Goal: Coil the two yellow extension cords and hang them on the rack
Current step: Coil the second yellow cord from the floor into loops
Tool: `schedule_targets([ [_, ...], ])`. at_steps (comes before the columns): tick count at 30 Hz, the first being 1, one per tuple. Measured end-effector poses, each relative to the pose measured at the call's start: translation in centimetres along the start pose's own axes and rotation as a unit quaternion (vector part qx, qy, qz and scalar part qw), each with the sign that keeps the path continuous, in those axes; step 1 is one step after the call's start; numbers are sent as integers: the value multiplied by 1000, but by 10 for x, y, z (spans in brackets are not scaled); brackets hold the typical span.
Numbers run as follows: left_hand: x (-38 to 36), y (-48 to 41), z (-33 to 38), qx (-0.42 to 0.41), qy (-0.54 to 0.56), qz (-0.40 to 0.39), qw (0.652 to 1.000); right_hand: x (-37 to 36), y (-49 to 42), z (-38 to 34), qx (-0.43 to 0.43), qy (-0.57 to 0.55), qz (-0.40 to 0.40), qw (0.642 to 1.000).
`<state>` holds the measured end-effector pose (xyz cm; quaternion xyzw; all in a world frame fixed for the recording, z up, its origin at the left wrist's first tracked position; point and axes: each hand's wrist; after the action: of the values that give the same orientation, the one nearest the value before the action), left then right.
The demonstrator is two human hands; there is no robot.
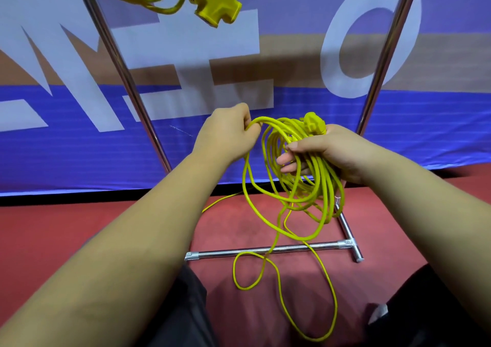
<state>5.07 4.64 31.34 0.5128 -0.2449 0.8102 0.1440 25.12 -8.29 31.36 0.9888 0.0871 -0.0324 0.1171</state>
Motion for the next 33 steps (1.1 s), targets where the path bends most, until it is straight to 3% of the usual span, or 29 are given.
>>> schedule_targets([
  [5, 4, -1, 4, 78, 83, -5, 993, 0, 0, 2, 29, -24, -27, 999],
  [7, 1, -2, 3, 89, 38, -61, 993, 0, -1, 2, 30, -7, -21, 999],
  [10, -5, 1, 2, 37, -13, -122, 992, 2, -3, 4, 23, 15, -13, 1000],
  [13, 1, 1, 1, -40, 84, -95, 991, 7, -4, 4, 27, 20, -12, 999],
  [17, 7, 1, 7, -133, 75, -70, 986, 13, -7, 2, 39, 10, 5, 999],
  [21, 2, -2, 14, -141, 37, -44, 988, 10, -9, 2, 38, -10, -1, 999],
  [26, -3, -9, 15, -111, 86, 7, 990, 2, -12, 2, 39, -84, -8, 996],
  [33, -7, -19, 14, -61, 110, 5, 992, 3, -12, -2, 35, -33, -22, 999],
])
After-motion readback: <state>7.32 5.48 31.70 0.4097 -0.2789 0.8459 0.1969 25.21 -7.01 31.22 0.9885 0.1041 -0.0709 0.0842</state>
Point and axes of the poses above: each hand's wrist, its own y-axis away from the middle knuckle, its own x-axis out of the back of the hand, z = x × y, and after that the axes turned 9 degrees about -z, right-handed
